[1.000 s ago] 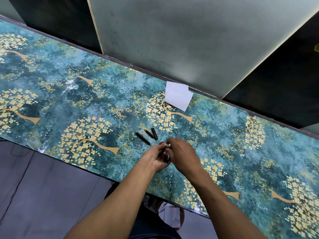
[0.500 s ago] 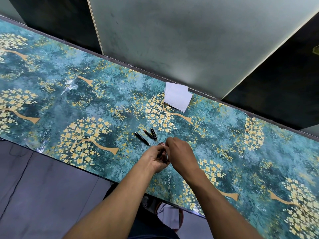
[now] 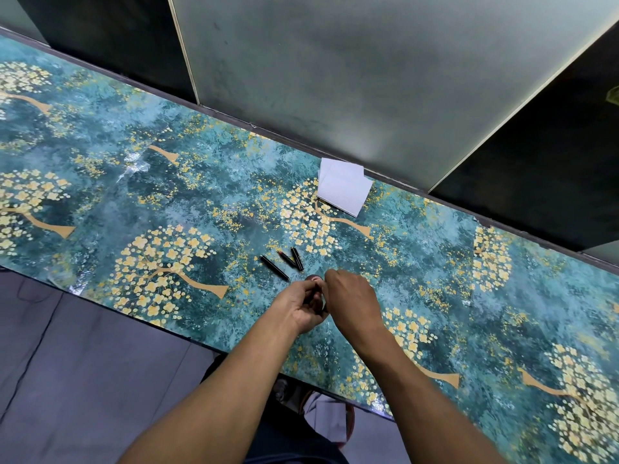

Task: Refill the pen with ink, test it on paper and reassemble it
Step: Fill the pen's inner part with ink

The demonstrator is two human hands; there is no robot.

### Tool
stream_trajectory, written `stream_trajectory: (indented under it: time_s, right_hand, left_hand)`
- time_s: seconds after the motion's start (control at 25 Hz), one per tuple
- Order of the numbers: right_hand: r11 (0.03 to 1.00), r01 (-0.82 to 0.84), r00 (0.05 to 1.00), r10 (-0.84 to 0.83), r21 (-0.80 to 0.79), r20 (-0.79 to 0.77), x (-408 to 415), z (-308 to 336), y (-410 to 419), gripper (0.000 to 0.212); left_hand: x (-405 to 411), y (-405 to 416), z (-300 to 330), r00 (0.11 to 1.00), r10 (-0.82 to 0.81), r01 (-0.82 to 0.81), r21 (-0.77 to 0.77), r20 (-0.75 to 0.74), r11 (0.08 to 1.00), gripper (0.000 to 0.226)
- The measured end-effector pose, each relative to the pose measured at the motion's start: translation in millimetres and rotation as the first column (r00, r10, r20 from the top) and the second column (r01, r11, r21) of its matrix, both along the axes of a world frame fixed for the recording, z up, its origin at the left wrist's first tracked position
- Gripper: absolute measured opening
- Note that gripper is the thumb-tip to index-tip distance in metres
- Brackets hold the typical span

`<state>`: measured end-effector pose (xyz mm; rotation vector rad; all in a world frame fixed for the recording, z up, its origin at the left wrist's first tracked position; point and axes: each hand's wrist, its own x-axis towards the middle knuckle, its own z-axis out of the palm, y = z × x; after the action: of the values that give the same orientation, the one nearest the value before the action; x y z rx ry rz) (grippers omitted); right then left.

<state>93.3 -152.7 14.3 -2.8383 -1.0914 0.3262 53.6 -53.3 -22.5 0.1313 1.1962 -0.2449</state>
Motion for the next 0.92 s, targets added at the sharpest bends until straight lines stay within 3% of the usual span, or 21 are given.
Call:
stream_trajectory:
  time_s: [0.16,0.24,0.4,0.56,0.76,0.92]
  right_hand:
    - [0.997,0.041,0.998,-0.037,0.072,-0.047,0.4,-1.0,-2.0,0.021]
    - [0.996,0.015,0.997,-0.008,0.088,-0.08,1.2,0.1,-4.1,0.014]
    - [0.998,-0.026,0.997,0.03,0.053,-0.065,2.1,2.5,-3.7,0.004]
    - [1.0,-0.016,1.0,0.016,0.023,-0.003,0.7,-0.2,-0.8,0.015]
    - [0.997,0.04,0.997,-0.036,0.068,-0.061,0.6,3.2,-1.8,0.016]
    - [0.999,-0.026,0.995,0.029,0.03,-0.097,2.2,11.6,-1.7,0.009]
  left_hand:
    - [-0.2,0.1,-2.4,1.0,0.019,-0.019,-0.017,0.005,1.0,0.009]
    - [-0.4,0.7,-2.6,1.0,0.005,-0.005,-0.015,0.007,1.0,0.01]
    - [-0.5,-0.3,-1.7,0.998,-0.055,0.055,0.022,0.006,0.998,0.009]
    - [-0.4,0.4,-2.9,1.0,-0.03,0.03,0.022,0.001,0.999,0.005]
    - [0.8,0.9,-1.9,1.0,0.009,-0.009,-0.01,0.002,1.0,0.007]
    - [0.6,0.2,0.2,0.998,-0.063,0.063,0.029,-0.006,0.998,0.011]
